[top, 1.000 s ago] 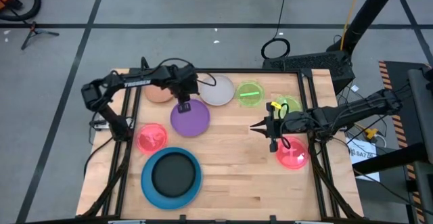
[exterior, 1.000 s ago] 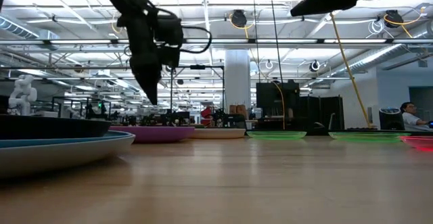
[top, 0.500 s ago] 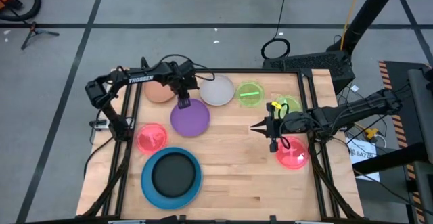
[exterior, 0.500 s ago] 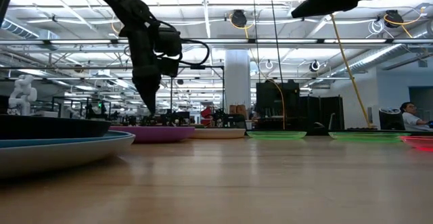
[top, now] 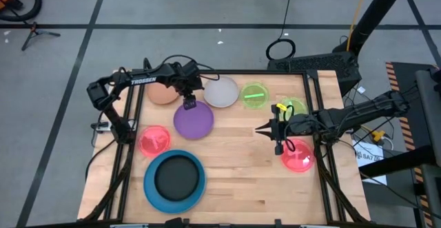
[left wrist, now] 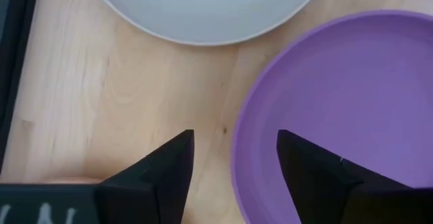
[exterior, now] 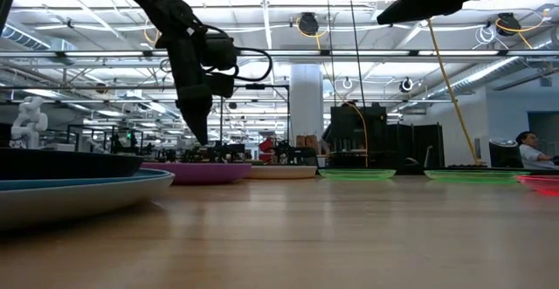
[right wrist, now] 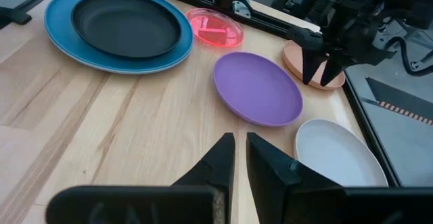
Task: Stack plastic plates
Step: Stack the purple plate on the black plate
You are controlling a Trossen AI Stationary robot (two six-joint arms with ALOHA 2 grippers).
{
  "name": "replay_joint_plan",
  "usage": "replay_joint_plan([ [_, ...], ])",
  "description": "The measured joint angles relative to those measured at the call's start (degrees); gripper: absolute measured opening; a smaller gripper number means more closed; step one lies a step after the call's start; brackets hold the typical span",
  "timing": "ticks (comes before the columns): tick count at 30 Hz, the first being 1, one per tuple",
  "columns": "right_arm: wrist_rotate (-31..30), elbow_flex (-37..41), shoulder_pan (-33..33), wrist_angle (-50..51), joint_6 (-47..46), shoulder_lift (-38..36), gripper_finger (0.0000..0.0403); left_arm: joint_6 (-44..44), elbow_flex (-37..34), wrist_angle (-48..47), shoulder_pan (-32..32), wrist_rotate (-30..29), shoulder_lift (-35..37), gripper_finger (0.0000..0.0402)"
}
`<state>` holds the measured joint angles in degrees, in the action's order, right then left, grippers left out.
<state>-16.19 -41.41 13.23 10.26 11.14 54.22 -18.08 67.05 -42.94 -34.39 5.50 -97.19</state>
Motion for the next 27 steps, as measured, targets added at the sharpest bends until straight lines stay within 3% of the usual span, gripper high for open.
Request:
replay_joint_plan([
  [27,-0.09,-0.04,0.0,1.45,-1.49,0.0,0.0031,1.29,-0.02,0.28,0.46,-0.04,0.0,0.0218],
])
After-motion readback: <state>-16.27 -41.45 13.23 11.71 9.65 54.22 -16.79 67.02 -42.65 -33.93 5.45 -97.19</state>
